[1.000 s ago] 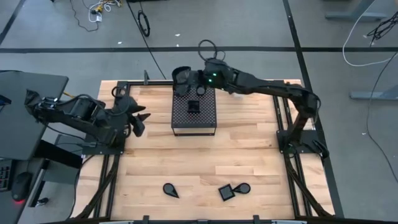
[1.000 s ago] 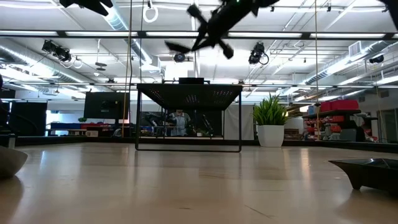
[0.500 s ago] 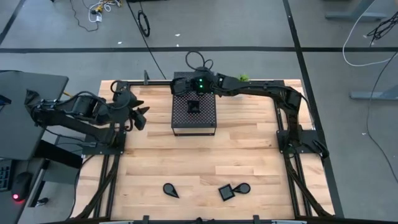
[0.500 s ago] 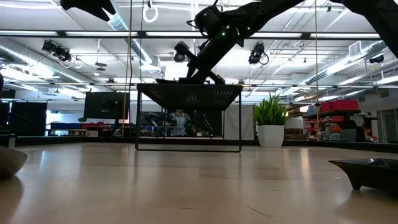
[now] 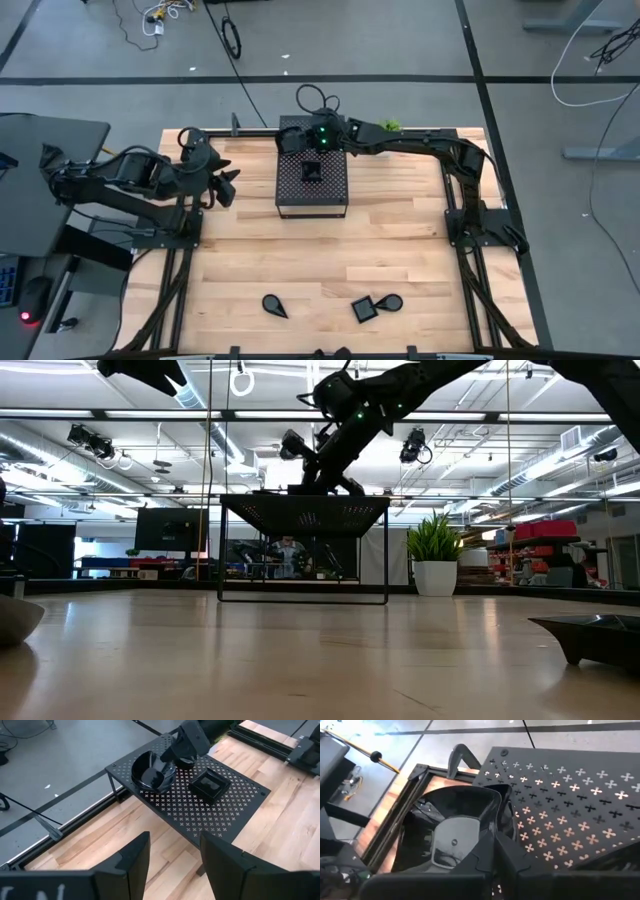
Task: Pick & Place Mini shaped plates
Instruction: Stack the leaf shaped plate on top of the leaf shaped plate on the shelf, then stack the square plate on top of the square plates on the shelf
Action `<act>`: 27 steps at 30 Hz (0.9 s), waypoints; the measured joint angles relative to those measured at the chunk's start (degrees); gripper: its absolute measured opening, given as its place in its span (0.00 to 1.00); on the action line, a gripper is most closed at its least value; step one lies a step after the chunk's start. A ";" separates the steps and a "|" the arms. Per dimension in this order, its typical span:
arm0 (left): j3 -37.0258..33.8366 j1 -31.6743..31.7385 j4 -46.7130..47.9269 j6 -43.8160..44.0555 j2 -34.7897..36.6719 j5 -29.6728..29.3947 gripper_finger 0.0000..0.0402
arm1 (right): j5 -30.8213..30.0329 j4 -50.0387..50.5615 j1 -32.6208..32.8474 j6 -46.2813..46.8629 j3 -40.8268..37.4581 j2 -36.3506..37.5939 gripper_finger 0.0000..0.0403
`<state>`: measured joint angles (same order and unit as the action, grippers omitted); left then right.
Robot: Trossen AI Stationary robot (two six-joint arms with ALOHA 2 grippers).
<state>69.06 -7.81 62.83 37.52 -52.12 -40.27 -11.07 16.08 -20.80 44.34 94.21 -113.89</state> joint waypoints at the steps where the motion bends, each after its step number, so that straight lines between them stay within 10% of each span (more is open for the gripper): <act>1: -0.01 0.00 0.00 -0.01 0.00 0.00 0.44 | -0.02 -0.04 0.00 -0.44 0.00 0.00 0.05; 20: -0.02 0.00 0.00 0.63 0.00 0.02 0.44 | -4.72 -5.32 -1.43 -16.63 0.00 0.26 0.33; 27: -0.04 0.00 0.00 0.88 0.00 0.66 0.44 | 6.39 -6.19 -1.79 -19.04 0.00 5.94 0.42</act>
<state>69.01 -7.81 62.83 38.39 -52.12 -39.61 -4.68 9.89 -22.59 25.30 94.21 -107.94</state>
